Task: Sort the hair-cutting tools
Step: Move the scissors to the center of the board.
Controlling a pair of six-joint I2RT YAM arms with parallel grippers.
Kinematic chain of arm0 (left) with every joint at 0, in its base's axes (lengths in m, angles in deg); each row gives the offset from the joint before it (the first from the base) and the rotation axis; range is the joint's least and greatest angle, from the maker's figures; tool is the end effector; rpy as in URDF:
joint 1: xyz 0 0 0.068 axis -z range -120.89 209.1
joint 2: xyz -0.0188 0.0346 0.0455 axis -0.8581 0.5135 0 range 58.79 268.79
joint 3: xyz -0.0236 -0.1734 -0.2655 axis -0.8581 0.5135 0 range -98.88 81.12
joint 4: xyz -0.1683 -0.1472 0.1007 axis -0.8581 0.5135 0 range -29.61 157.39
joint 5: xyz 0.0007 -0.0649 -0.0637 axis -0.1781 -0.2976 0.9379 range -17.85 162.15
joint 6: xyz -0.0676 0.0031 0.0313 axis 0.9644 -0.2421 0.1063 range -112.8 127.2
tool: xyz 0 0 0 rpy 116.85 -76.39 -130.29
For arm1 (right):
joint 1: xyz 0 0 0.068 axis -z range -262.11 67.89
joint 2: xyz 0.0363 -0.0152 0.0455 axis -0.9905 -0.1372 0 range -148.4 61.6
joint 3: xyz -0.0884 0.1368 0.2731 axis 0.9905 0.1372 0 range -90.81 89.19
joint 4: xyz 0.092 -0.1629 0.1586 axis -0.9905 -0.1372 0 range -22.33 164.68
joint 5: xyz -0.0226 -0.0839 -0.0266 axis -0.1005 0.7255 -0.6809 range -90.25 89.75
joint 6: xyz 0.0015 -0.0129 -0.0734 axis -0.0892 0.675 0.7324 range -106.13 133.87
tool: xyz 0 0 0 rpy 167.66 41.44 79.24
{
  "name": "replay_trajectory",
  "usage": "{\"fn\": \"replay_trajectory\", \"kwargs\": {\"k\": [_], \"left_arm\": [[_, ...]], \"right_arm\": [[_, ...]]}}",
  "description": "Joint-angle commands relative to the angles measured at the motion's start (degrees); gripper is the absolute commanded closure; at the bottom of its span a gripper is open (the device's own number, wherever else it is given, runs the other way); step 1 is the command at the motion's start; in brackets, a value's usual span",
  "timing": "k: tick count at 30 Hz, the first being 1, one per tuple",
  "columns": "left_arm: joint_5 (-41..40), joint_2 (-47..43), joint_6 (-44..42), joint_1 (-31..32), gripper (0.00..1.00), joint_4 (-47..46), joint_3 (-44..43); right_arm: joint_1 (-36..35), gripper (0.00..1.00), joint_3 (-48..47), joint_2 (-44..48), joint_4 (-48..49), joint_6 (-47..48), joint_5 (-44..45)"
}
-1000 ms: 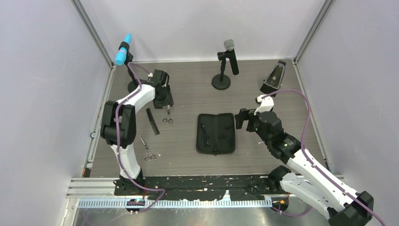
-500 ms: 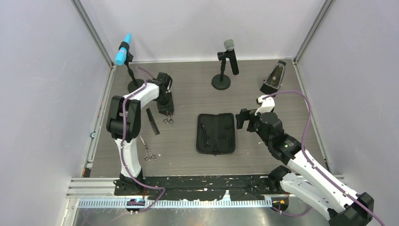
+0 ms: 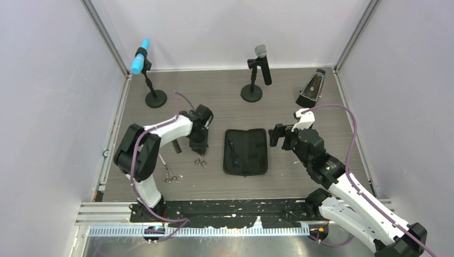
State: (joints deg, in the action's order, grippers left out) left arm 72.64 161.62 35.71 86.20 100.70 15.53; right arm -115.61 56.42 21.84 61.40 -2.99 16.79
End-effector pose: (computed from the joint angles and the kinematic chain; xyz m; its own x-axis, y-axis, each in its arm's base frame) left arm 0.2989 -0.1535 0.1928 -0.9821 -0.0336 -0.1854 -0.0132 0.9938 -0.1101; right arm 0.1271 0.0620 0.2976 -0.3630 0.0923 -0.9272 -0.2020 0.9636 0.1749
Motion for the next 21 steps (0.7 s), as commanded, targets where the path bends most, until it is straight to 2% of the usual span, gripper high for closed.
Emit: {"fn": "replay_trajectory", "kwargs": {"k": [1,5,9,21], "left_arm": [[1.89,-5.80,3.70,8.15,0.83,2.56,7.79],[2.97,-9.87,6.77,11.01,0.67,0.43,11.42],[0.35,-11.09,6.64,11.04,0.57,0.18,8.92],[2.27,-1.04,-0.77,11.05,0.55,-0.01,-0.46]], "right_arm": [[0.36,0.04,0.10,1.48,2.51,-0.64,-0.33],[0.36,0.04,0.08,1.95,2.09,-0.93,-0.65],[0.36,0.04,-0.08,2.46,1.61,-1.14,-1.05],[0.36,0.04,0.15,4.77,0.09,-1.37,-0.14]]}}
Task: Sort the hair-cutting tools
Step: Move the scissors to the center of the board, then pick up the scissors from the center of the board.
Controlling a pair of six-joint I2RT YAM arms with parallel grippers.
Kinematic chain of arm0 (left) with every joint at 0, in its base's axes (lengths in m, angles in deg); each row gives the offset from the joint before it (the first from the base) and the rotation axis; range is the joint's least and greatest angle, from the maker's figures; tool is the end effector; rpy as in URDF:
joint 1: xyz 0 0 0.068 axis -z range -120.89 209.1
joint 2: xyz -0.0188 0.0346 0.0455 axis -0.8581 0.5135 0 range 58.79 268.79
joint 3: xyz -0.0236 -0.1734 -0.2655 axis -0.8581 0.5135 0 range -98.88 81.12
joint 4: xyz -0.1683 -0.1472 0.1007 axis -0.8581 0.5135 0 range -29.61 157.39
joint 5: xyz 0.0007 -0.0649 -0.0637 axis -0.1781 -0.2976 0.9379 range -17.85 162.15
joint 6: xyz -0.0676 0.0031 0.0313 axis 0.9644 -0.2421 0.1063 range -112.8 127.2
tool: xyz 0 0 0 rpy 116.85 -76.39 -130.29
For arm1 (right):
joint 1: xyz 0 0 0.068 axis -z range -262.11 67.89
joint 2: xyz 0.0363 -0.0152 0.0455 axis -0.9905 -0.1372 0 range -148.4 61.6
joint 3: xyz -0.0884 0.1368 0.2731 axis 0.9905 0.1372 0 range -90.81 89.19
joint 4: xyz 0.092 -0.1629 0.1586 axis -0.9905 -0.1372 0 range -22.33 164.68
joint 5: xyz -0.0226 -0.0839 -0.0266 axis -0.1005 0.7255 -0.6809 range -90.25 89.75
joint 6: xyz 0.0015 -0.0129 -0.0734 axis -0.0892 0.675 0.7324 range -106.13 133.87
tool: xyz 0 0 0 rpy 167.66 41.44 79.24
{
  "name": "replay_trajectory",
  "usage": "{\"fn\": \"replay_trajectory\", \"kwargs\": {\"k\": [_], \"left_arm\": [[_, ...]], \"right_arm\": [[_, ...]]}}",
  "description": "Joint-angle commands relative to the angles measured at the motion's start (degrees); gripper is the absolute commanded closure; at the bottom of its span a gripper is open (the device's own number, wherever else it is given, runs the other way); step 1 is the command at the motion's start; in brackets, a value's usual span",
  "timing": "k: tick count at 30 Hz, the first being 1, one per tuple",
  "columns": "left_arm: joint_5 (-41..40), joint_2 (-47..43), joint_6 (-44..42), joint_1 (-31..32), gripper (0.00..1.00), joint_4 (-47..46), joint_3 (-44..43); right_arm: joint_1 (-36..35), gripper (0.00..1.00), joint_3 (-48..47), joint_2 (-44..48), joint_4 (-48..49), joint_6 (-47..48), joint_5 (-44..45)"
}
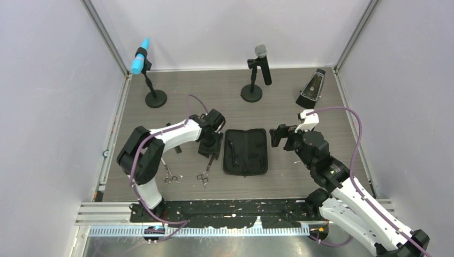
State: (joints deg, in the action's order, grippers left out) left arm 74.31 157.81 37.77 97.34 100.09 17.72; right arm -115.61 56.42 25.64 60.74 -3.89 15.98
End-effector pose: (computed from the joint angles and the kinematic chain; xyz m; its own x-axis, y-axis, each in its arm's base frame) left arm 0.2525 -0.2020 0.2042 -0.9726 0.1194 -0.1996 0.1526 0.9752 -0.1602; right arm 0.1160 0.0557 0.3036 -0.3275 0.1344 -0.9352 -0.2178 0.9525 0.2131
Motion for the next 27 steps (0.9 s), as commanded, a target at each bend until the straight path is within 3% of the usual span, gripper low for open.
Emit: {"fn": "replay_trajectory", "kwargs": {"k": [1,4,10,14,18,22,27], "left_arm": [[0.47,3.48,-2.96,-0.02,0.55,0.78,-2.86],[-0.75,5.55,-3.23,0.06,0.61,1.66,-4.09],[-1.71,7.89,-2.41,-0.04,0.90,1.77,-5.72],[-3.98,9.62,-0.70,-0.83,1.00,1.42,-7.61],[-4.96,10.31,0.76,-1.99,1.00,1.40,-9.38],[-5.63,7.95,1.37,-2.28,0.76,0.60,-8.11],[-5.34,3.98,1.88,-1.98,0.60,0.34,-4.28]], "right_arm": [[0.36,0.04,0.16,0.92,0.75,-0.46,0.65],[0.34,0.04,-0.03,0.63,0.75,-0.60,0.51],[0.36,0.04,-0.16,0.17,0.75,-0.75,0.48],[0.36,0.04,-0.18,0.05,0.77,-0.80,0.30],[0.36,0.04,-0.05,0.34,0.69,-0.81,0.20],[0.36,0.04,0.03,0.47,0.67,-0.83,-0.14],[0.36,0.04,0.03,0.31,0.67,-1.15,-0.44]]}}
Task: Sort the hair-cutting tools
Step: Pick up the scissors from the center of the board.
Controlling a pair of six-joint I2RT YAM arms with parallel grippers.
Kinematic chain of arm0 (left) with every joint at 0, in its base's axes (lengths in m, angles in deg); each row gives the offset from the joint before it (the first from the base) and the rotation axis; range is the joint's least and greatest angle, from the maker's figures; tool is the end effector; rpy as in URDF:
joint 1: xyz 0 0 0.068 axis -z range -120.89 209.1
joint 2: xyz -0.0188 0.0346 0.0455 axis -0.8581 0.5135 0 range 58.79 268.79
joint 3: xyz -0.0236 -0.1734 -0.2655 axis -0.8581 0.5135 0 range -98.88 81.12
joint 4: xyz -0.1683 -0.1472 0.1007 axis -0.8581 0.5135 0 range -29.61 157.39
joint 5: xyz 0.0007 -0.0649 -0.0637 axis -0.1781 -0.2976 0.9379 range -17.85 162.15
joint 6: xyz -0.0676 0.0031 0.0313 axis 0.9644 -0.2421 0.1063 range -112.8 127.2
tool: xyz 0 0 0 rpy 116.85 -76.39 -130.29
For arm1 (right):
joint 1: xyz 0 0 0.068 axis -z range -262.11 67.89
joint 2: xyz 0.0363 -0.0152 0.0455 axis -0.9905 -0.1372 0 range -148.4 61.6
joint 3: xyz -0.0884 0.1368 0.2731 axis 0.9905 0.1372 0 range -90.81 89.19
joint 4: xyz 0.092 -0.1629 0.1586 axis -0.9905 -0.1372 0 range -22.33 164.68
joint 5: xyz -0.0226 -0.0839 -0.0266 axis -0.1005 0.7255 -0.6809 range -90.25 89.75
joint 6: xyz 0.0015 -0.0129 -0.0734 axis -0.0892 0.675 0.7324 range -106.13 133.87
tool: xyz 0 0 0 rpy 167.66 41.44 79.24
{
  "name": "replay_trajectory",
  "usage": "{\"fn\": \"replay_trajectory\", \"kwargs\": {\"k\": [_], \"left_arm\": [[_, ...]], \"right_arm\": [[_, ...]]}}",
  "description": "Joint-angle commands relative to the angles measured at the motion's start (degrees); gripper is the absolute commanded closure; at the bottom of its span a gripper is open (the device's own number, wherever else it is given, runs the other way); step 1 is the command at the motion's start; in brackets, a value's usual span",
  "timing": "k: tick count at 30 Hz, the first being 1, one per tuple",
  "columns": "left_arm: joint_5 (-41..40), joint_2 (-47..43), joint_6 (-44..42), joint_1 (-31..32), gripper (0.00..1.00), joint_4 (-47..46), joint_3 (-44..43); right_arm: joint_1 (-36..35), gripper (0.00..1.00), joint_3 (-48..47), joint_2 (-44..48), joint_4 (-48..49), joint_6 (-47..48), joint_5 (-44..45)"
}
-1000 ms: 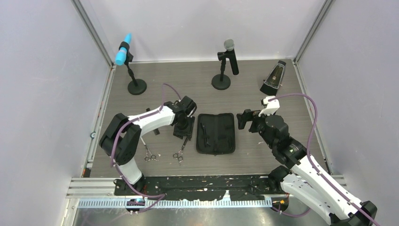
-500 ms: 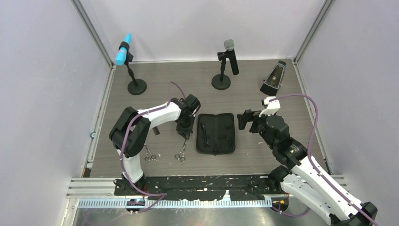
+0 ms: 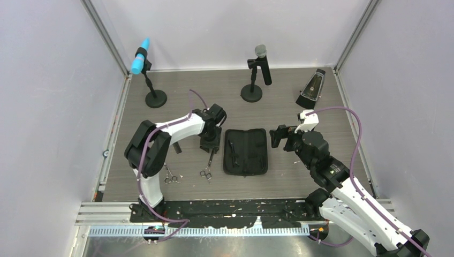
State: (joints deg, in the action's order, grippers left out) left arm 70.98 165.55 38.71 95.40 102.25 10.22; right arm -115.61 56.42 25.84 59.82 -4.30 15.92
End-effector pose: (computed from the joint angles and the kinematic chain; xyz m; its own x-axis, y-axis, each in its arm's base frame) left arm 0.2895 -0.2111 0.1926 -0.9789 0.0707 -0.1917 0.0900 0.9915 -0.0941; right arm 0.1149 0.0551 0.3019 -0.3391 0.1346 -0.9310 -0.2140 0.9527 0.2157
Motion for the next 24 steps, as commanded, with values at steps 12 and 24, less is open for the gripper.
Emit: {"fn": "replay_trajectory", "kwargs": {"k": [12,24], "left_arm": [[-1.09,-8.51,2.15,4.89,0.57,-3.12,12.55],[0.37,-8.69,1.75,5.54,0.89,-2.40,12.32]], "right_arm": [[0.36,0.04,-0.02,1.16,1.45,-2.04,-2.01],[0.36,0.04,0.24,-0.49,0.57,-3.34,-3.04]]}}
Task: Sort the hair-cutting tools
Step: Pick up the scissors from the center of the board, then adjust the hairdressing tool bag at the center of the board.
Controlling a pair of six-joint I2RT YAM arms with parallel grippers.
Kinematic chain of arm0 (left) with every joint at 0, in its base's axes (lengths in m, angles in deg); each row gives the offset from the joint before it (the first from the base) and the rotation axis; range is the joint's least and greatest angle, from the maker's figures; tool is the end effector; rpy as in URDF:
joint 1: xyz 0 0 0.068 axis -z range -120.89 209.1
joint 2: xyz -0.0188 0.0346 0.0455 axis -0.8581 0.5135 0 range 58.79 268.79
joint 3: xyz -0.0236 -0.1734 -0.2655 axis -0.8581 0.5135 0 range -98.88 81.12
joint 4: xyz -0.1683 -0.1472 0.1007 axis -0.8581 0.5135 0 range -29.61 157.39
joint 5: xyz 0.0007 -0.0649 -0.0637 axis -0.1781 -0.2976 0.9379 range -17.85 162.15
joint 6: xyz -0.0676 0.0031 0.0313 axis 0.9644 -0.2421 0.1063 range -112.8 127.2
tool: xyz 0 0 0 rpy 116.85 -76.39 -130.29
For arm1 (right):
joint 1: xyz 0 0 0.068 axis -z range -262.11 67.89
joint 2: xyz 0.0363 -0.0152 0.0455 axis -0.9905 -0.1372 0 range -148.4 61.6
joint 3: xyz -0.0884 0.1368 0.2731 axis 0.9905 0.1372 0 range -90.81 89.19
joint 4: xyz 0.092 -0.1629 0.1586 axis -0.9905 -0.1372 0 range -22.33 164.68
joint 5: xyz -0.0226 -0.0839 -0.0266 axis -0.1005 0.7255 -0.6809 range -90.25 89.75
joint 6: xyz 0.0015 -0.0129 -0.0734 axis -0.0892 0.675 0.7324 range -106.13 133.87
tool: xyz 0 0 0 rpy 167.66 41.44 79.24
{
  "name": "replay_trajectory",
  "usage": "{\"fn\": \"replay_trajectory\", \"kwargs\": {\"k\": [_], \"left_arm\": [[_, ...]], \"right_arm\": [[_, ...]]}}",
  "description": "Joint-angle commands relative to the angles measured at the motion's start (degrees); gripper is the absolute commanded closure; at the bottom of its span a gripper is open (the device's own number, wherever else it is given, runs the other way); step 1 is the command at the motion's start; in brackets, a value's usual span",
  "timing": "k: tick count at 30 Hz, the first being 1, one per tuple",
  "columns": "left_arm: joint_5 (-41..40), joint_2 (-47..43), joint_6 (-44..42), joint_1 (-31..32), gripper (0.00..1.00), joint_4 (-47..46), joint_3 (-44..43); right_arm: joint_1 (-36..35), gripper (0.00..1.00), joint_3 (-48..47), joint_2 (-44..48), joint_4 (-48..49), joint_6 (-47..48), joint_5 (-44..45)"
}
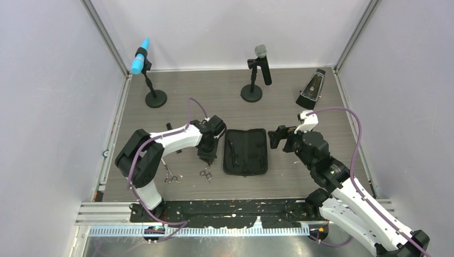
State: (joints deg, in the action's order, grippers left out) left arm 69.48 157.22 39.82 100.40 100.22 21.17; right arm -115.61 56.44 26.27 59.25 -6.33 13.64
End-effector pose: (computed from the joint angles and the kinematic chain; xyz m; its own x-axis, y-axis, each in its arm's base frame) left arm 0.2339 -0.2016 0.1922 -0.9712 0.1365 -0.1951 0.1527 0.9857 -0.0707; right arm 0.1126 0.0564 0.3011 -0.3612 0.1629 -0.9182 -0.2353 0.9369 0.2587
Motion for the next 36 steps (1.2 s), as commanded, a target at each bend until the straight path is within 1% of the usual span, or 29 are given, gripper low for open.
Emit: {"fn": "replay_trajectory", "kwargs": {"k": [1,4,7,10,15,18,22,27,30,36], "left_arm": [[2.07,-0.79,0.61,0.54,0.93,-0.37,1.49],[2.41,-2.58,0.62,0.54,1.00,-0.44,2.28],[2.42,-4.83,0.68,0.54,1.00,-0.72,3.16],[4.77,-7.62,0.52,0.58,1.00,-0.69,3.72],[3.84,-13.36,-0.48,1.27,1.00,1.01,3.74],[4.06,-16.17,-0.51,1.86,1.00,1.59,4.13],[4.47,-18.65,-0.16,3.42,1.00,2.12,4.84],[5.32,-22.09,0.66,4.83,1.00,1.47,6.83],[5.27,-24.00,0.70,4.93,1.00,1.79,7.69],[5.22,-26.22,0.46,5.17,1.00,2.61,8.56]], "right_arm": [[0.36,0.04,-0.10,-1.71,1.03,-1.45,-1.29],[0.36,0.04,-1.34,-4.07,-1.29,-2.80,-1.34],[0.36,0.04,-3.11,-7.62,-3.62,-3.36,-2.12],[0.36,0.04,-3.97,-10.49,-5.68,-4.76,-4.95],[0.31,0.03,-3.68,-15.58,-7.54,-8.94,-9.38],[0.28,0.01,-1.78,-17.79,-6.63,-11.48,-12.17],[-0.75,0.05,0.89,-20.24,-3.00,-15.84,-16.00],[-5.33,0.12,2.64,-23.59,3.05,-22.71,-18.00],[-10.92,0.15,1.56,-27.43,5.06,-25.74,-16.96],[-19.04,0.16,-3.27,-33.94,6.00,-26.36,-16.58]]}}
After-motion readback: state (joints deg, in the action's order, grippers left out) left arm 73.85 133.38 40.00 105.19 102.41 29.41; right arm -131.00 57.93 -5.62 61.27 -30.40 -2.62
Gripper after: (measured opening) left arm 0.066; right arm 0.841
